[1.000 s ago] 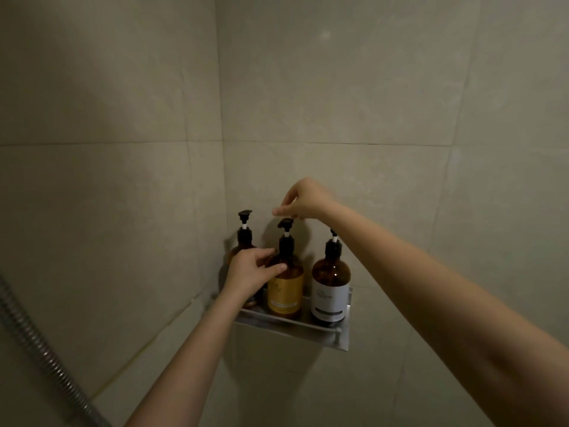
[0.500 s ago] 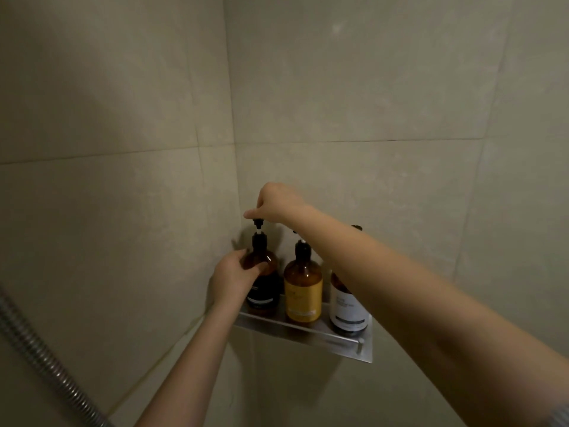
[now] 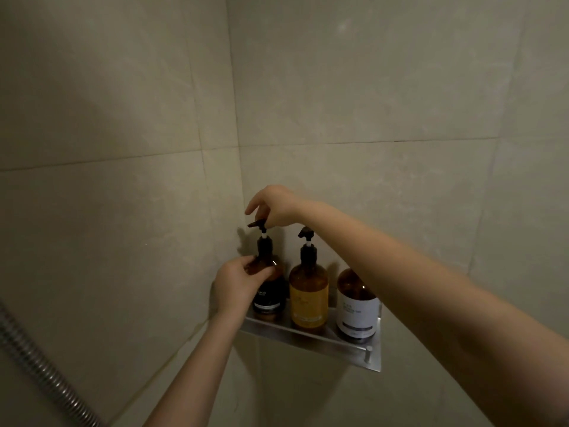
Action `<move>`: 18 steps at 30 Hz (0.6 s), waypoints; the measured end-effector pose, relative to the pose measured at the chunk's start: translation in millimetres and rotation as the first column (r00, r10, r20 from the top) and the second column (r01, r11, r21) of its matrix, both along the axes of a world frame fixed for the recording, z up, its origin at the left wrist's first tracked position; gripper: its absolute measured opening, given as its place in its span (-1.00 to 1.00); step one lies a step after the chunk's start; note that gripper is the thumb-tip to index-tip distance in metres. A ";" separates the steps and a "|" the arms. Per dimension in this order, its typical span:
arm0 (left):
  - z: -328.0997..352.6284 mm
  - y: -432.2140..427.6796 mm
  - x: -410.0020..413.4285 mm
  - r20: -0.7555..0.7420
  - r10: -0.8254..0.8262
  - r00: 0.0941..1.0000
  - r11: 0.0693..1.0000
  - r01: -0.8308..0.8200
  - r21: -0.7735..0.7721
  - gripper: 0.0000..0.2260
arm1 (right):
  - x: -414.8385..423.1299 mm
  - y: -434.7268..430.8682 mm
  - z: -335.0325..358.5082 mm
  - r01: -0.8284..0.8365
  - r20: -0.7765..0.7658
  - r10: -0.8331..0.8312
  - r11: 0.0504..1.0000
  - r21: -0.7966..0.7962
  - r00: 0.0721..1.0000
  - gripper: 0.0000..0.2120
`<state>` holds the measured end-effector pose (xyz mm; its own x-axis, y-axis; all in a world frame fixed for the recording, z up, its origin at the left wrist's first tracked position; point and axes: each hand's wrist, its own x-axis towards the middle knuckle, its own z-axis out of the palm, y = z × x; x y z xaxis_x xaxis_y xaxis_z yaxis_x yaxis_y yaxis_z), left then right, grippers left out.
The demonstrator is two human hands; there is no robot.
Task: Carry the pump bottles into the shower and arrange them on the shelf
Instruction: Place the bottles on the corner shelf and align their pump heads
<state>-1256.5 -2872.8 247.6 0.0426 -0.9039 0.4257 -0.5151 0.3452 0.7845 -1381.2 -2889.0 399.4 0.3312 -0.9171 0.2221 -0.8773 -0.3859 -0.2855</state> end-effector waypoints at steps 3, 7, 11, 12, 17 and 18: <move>2.7 -1.8 0.3 0.013 0.012 1.000 1.000 -0.012 0.007 -0.52 | -5.4 -1.0 -0.1 -0.027 0.081 0.022 0.998 0.053 0.996 -0.59; 4.0 0.4 0.9 0.007 0.011 1.000 1.000 -0.011 0.003 -0.50 | -4.3 -4.9 1.2 0.100 0.239 -0.112 0.993 0.060 0.965 -0.77; 4.3 1.0 1.4 0.003 -0.002 1.000 1.000 0.002 0.005 -0.51 | -1.4 -9.9 -1.3 0.155 0.211 -0.178 0.980 0.123 0.961 -0.76; 4.5 0.8 2.0 0.000 -0.007 1.000 1.000 0.007 0.007 -0.50 | -1.7 -10.9 -1.6 0.139 0.202 -0.167 0.980 0.145 0.965 -0.79; 2.3 2.4 3.5 0.007 -0.019 1.000 1.000 0.019 -0.001 -0.49 | -8.5 -9.9 -2.6 0.045 0.182 -0.086 0.975 0.216 0.980 -0.81; 1.8 2.6 3.3 0.007 -0.017 1.000 1.000 0.017 -0.003 -0.49 | -8.7 -9.3 -3.7 0.031 0.179 -0.071 0.975 0.218 0.981 -0.78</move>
<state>-1253.2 -2870.2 249.4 0.0242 -0.9033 0.4284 -0.5144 0.3562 0.7801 -1389.9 -2898.4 395.7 0.2544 -0.9644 0.0725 -0.8183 -0.2546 -0.5153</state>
